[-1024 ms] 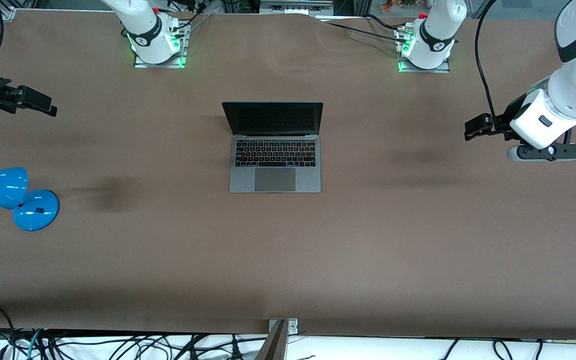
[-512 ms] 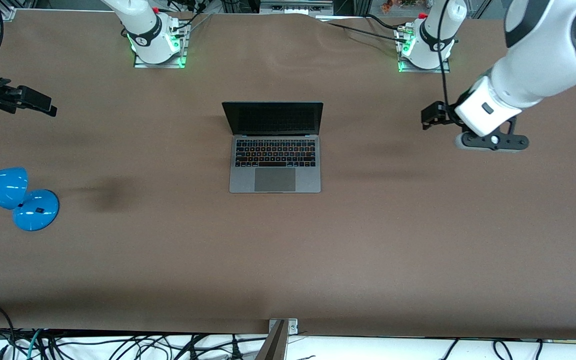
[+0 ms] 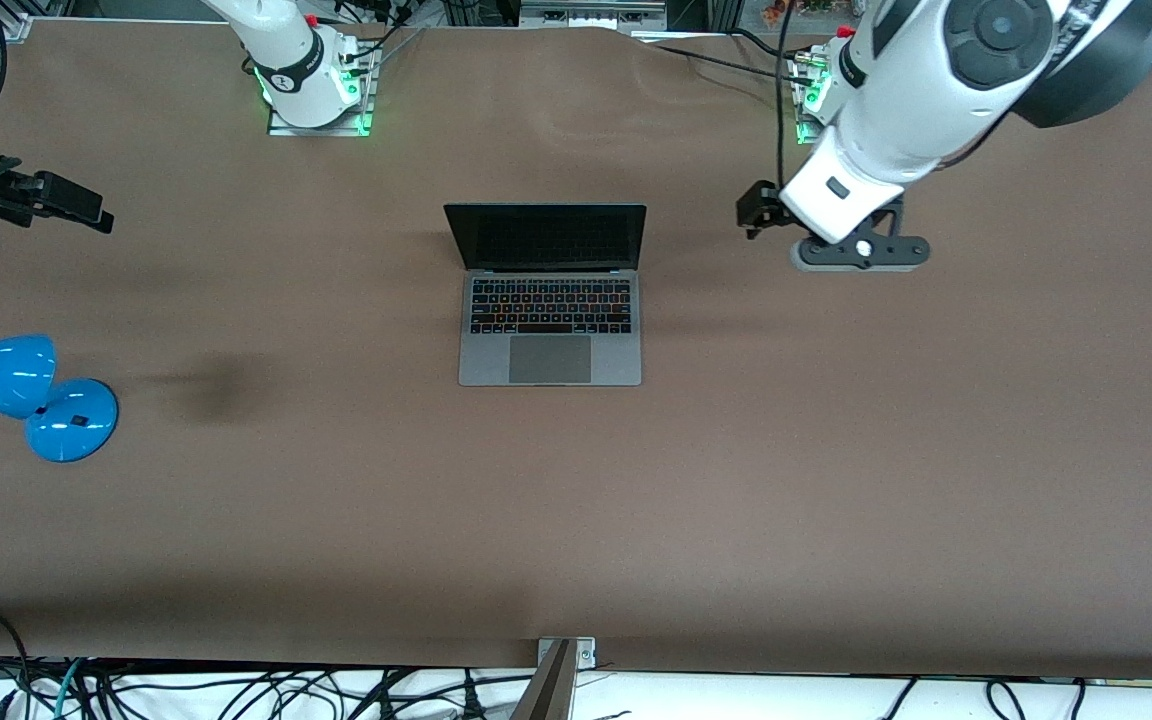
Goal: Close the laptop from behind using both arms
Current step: 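Move the left gripper and the right gripper behind the open laptop lid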
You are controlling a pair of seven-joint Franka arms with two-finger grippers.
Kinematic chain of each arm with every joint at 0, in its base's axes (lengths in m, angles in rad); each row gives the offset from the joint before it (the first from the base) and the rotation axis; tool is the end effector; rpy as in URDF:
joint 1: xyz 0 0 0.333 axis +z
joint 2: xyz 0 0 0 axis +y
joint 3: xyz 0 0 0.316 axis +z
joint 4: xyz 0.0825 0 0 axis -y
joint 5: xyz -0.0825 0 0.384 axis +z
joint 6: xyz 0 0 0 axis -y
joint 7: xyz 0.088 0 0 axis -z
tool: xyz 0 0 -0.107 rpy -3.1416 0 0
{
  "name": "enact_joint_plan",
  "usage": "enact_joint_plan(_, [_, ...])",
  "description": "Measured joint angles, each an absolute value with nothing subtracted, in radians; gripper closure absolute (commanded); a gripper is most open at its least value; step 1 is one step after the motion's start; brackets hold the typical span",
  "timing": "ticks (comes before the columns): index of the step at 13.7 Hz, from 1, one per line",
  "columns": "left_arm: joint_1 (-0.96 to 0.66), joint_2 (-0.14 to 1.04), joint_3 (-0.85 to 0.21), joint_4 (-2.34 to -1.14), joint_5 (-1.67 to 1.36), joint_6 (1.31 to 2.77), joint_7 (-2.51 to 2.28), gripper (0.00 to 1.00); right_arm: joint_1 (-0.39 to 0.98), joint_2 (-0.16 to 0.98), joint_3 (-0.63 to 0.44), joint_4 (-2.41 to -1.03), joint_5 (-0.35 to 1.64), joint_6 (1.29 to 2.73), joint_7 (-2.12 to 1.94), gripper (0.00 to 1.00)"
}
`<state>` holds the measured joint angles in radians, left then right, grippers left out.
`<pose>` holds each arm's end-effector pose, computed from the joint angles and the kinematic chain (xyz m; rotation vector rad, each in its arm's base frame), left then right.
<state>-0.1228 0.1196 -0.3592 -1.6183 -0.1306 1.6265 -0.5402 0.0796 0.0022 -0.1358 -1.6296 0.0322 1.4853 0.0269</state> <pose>0.5179 -0.2744 0.5439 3.0289 0.1098 -0.2656 0.5423 -0.0268 0.5891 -3.0966 0.1282 0.2266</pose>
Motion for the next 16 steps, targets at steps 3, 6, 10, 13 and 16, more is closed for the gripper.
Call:
enact_joint_plan(3, [-0.123, 0.135, -0.388, -1.618, -0.195, 1.630, -0.584, 0.00, 0.080, 0.003, -0.136, -1.630, 0.037, 1.469, 0.026, 0.00])
enact_joint_plan(6, [-0.121, 0.150, -0.387, -1.618, -0.198, 1.600, -0.587, 0.00, 0.091, 0.023, -0.124, -1.633, 0.075, 1.387, -0.001, 0.00])
enact_joint_plan(10, [-0.120, 0.161, -0.402, -1.618, -0.199, 1.563, -0.601, 0.00, 0.191, 0.052, -0.110, -1.635, 0.091, 1.287, -0.016, 0.00])
enact_joint_plan(13, [-0.123, 0.168, -0.490, -1.621, -0.199, 1.554, -0.752, 0.00, 0.329, 0.091, -0.104, -1.648, 0.097, 1.288, 0.003, 0.00])
enact_joint_plan(16, [-0.141, 0.193, -0.567, -1.637, -0.199, 1.553, -0.816, 0.08, 0.460, 0.119, -0.082, -1.692, 0.104, 1.360, 0.186, 0.00])
